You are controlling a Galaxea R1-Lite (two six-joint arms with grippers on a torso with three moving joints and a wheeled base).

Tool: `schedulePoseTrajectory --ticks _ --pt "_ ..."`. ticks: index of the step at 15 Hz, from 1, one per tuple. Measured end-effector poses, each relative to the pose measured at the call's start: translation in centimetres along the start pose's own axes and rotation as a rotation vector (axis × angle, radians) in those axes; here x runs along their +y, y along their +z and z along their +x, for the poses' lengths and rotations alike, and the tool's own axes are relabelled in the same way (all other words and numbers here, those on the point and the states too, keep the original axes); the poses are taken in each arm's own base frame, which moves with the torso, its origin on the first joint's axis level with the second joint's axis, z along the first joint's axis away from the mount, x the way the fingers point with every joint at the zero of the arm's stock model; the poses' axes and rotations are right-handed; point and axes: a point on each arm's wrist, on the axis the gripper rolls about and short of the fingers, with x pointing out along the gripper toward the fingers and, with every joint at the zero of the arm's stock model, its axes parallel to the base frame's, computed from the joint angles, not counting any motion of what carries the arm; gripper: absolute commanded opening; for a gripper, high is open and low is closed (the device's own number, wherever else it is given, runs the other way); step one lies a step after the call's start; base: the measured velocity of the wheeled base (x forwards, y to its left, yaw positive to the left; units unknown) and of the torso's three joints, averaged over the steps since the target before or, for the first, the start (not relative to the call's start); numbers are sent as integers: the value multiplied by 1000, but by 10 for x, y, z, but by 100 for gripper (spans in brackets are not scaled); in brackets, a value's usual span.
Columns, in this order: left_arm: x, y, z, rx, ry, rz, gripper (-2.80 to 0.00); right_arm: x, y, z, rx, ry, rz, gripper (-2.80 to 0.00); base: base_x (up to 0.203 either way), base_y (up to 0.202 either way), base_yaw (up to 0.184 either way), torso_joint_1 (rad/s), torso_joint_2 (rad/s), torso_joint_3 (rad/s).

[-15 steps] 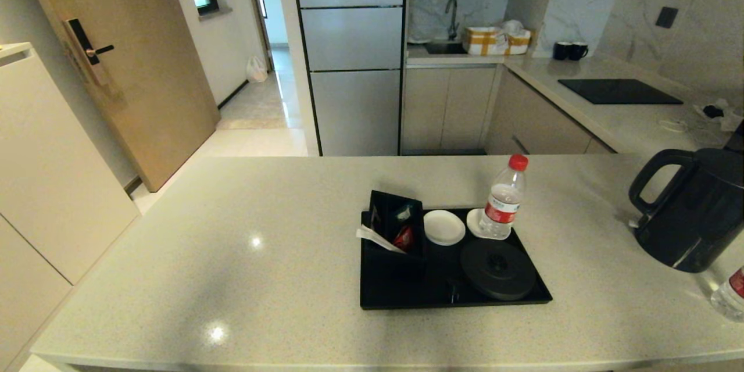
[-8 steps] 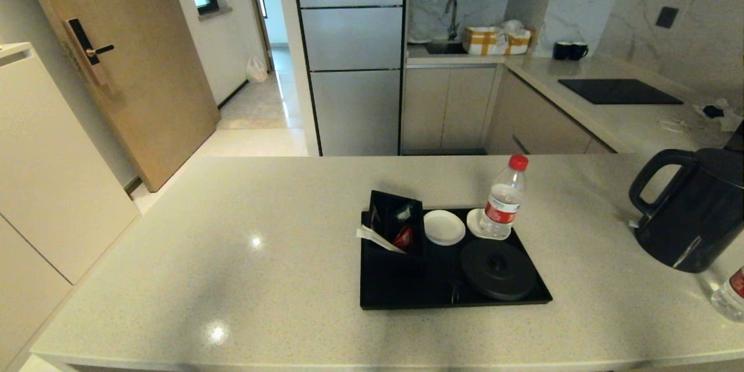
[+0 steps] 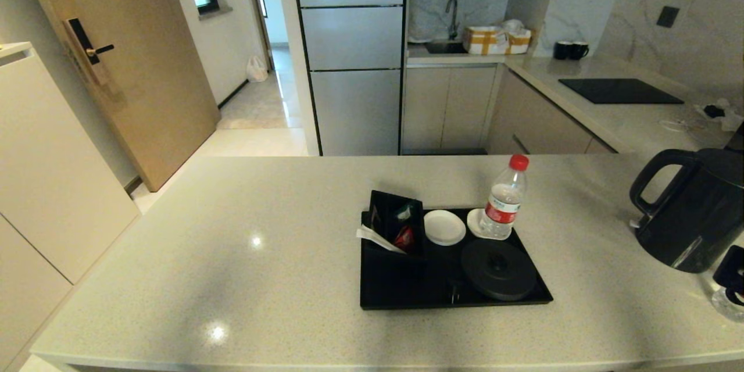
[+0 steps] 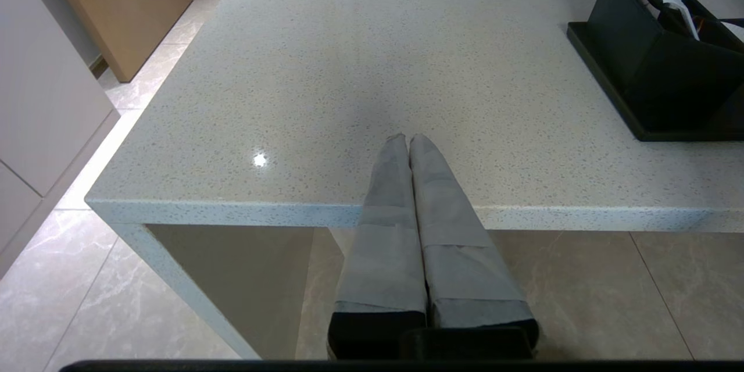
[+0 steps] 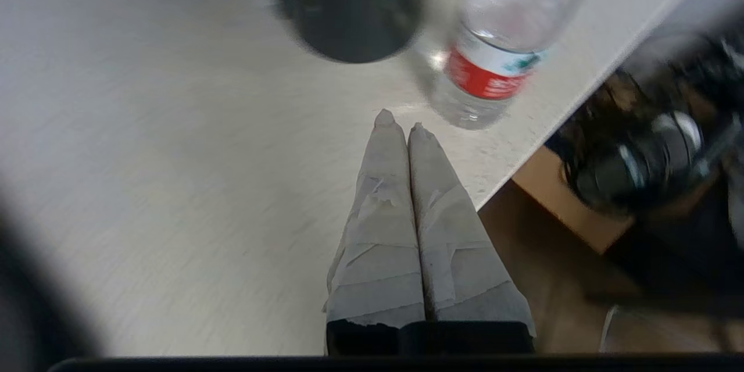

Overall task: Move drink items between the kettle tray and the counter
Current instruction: Return the bottled water to its original position

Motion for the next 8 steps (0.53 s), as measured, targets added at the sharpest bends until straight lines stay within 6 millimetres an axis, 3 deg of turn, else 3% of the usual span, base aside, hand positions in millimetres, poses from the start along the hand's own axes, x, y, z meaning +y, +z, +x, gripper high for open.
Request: schedulePoseTrajectory --ticks 7,8 --pt "0 0 0 0 0 0 -280 -17 -40 53 41 -155 109 -280 0 0 0 0 0 0" --pt "0 0 0 0 0 0 -280 -20 -45 57 25 -167 112 0 0 0 0 0 0 0"
